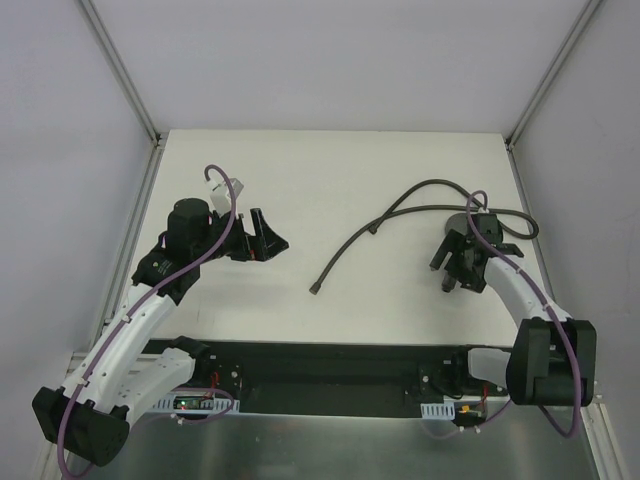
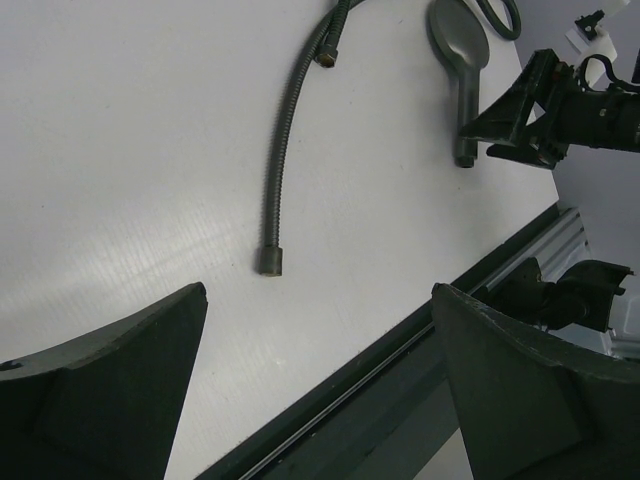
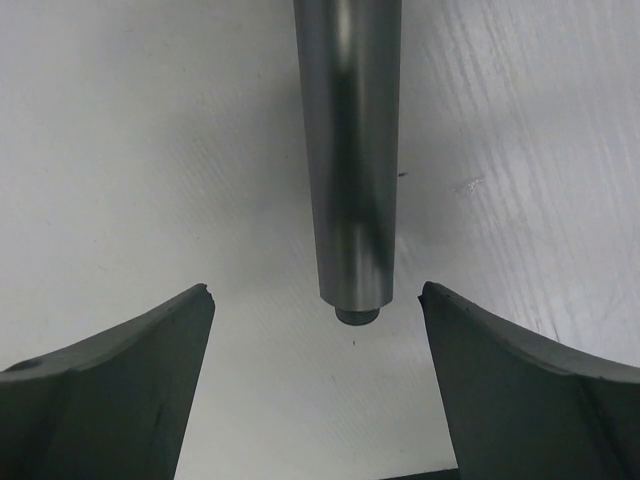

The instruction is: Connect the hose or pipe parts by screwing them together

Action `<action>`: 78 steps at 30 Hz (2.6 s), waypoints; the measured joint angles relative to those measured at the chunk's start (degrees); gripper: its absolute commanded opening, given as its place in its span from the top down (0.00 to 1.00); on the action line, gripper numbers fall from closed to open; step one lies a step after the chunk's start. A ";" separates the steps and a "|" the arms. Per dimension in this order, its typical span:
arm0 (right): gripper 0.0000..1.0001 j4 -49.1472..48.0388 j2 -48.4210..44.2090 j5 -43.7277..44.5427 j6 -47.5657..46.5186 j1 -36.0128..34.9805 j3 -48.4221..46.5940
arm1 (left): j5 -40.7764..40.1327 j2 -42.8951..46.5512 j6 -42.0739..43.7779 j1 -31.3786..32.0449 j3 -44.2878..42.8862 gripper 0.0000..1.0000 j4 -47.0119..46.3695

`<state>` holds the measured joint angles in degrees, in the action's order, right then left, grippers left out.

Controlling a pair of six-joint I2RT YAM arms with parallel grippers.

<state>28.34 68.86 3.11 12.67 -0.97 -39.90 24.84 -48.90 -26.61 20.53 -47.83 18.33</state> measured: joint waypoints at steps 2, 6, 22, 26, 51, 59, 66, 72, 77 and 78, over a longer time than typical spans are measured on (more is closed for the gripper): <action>0.16 -1.36 1.86 -0.66 -0.50 0.44 0.02 | 0.00 -0.02 0.00 0.00 0.00 0.07 0.02; 0.29 -4.26 6.51 -1.49 -1.73 1.51 -0.02 | 0.00 -0.04 0.00 0.00 0.00 0.08 0.04; 0.99 -11.34 -6.99 -1.29 -11.23 -9.51 5.05 | 0.50 -4.28 -1.31 0.00 -0.35 0.21 0.15; 0.99 -17.55 -21.29 -5.66 -13.66 -17.94 9.46 | 4.37 -9.62 -3.45 0.13 -3.85 0.18 0.52; 0.99 -43.80 -22.14 -0.85 -5.55 -46.25 12.41 | 4.72 -20.87 -13.79 12.55 -2.23 0.14 -20.04; 0.32 -39.34 -14.88 -3.06 -5.51 -46.27 13.42 | -6.12 -19.85 -15.21 12.39 0.63 0.12 -13.66; 0.07 -27.85 -4.48 -16.41 -7.15 -46.29 12.24 | -5.66 -16.50 -16.20 7.82 2.62 0.12 -9.79; 0.01 -25.00 3.41 -26.12 -8.52 -46.21 10.08 | -2.23 -12.46 -16.31 2.29 7.10 0.12 -8.13; 0.03 -25.18 8.90 -32.72 -11.96 -46.21 7.04 | -0.15 -10.86 -16.28 2.27 8.50 0.13 -7.52; 0.03 -25.33 9.66 -33.90 -12.48 -46.21 6.64 | 0.17 -10.82 -16.26 2.27 8.59 0.13 -7.52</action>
<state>3.01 78.52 -30.79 0.19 -47.18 -33.26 25.02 -59.72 -42.87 22.81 -39.24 10.81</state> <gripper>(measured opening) 0.983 0.876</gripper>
